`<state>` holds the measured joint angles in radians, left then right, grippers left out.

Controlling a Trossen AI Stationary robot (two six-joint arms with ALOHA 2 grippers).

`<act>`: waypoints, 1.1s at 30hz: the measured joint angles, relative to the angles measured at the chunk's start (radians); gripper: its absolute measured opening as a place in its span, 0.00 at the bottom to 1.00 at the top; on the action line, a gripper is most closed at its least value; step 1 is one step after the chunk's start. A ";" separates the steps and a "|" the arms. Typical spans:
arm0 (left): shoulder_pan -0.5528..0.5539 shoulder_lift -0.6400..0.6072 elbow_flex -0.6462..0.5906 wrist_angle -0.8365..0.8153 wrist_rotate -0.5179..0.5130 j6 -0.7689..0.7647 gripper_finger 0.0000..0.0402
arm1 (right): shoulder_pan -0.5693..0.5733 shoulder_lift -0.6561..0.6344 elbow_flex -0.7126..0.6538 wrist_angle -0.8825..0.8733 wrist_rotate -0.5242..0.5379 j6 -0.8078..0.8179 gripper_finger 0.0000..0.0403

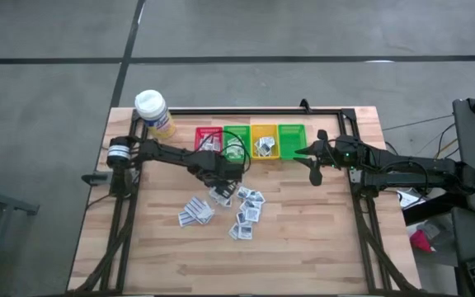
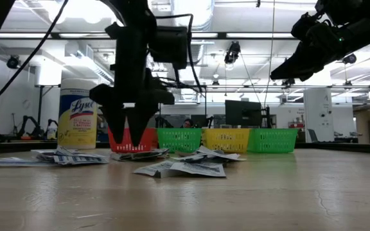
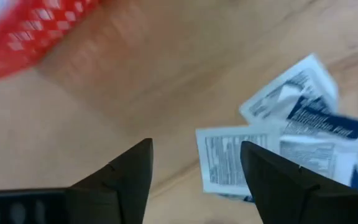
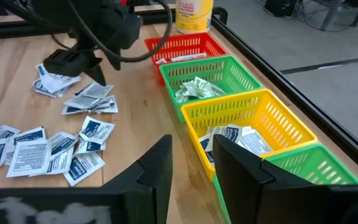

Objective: Pick & Place First Aid Supplies
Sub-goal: Put the alcohol pad into the yellow bin

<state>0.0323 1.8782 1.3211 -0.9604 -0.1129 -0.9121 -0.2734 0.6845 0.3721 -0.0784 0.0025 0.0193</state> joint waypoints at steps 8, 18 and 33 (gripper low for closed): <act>0.007 0.000 -0.038 -0.001 0.034 0.071 0.59 | 0.000 0.000 0.000 0.000 0.000 -0.005 0.29; 0.012 -0.003 -0.101 0.114 0.097 0.026 0.59 | 0.000 0.000 0.000 -0.001 0.000 -0.020 0.29; 0.012 -0.007 -0.155 0.204 0.086 -0.030 0.36 | 0.000 0.000 0.000 -0.001 0.000 -0.020 0.29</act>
<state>0.0441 1.8713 1.1665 -0.7562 -0.0270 -0.9421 -0.2733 0.6844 0.3721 -0.0792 0.0027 -0.0006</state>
